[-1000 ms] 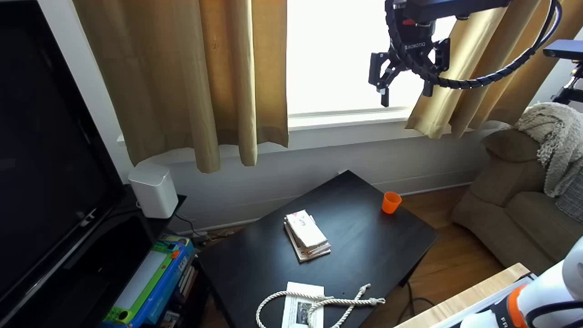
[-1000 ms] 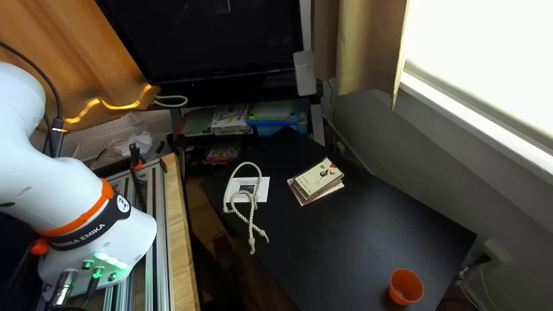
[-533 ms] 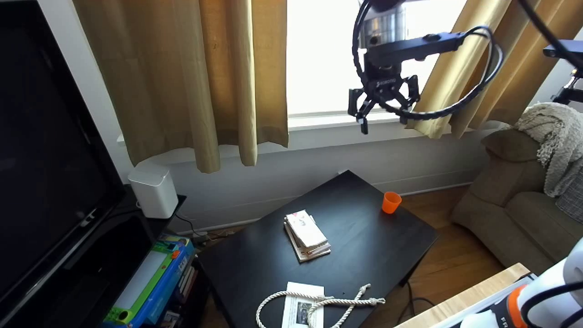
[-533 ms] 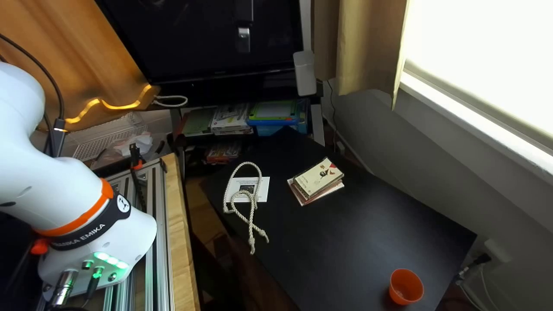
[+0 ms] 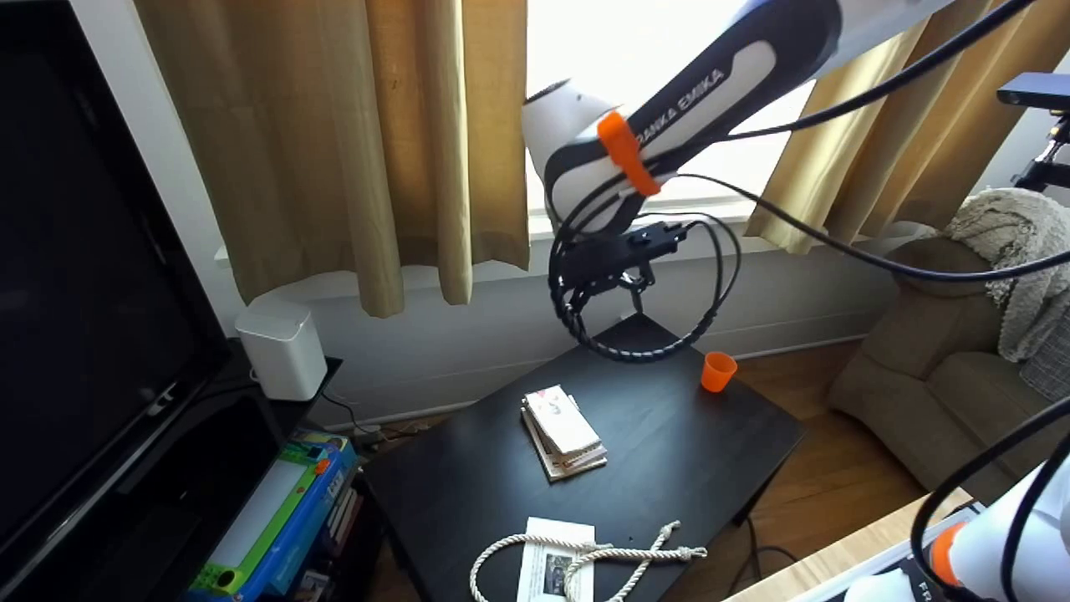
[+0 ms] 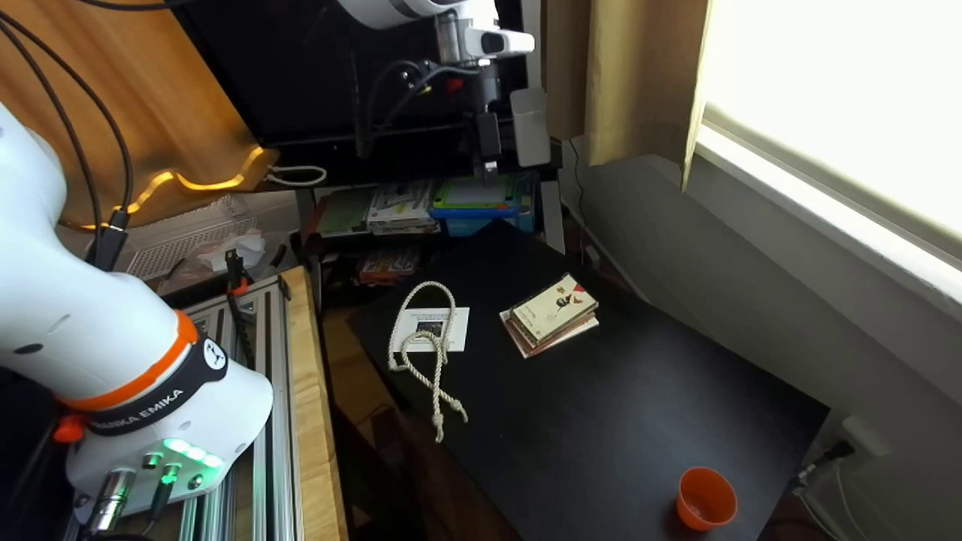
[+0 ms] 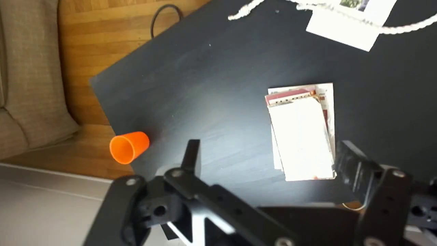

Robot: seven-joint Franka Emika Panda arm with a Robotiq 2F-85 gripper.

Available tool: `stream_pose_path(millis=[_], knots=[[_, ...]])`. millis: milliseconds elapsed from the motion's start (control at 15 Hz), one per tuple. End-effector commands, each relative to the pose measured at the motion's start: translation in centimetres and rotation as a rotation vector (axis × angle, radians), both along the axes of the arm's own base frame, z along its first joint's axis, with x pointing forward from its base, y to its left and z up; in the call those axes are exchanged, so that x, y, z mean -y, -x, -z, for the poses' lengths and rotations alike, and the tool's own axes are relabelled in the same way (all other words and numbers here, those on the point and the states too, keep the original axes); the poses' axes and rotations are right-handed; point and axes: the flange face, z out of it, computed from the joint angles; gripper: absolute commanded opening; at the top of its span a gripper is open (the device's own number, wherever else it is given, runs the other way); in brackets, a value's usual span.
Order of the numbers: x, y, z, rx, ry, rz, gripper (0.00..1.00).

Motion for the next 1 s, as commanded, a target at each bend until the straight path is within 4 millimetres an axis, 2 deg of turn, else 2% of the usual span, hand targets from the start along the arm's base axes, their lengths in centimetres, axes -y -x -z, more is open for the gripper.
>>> stream_pose_path(millis=[0,133,200,267,333,667,933], knots=[[-2.6,-2.8,7.6,0.073,0.068,-0.039,1.0],[-3.4,-3.8,12.0,0.045,0.085,-0.024,1.0],[-2.5,-2.3,8.4,0.05,0.053,-0.031,1.0],[-2.7,-2.5,10.0,0.036,0.058,-0.029,1.0],[-2.7,-2.6,10.5,0.032,0.061,-0.029,1.0],[-2.7,-3.1,8.5,0.063,0.053,-0.028,1.0],[-4.4,-3.2,11.4,0.075,0.094,-0.065,1.0]])
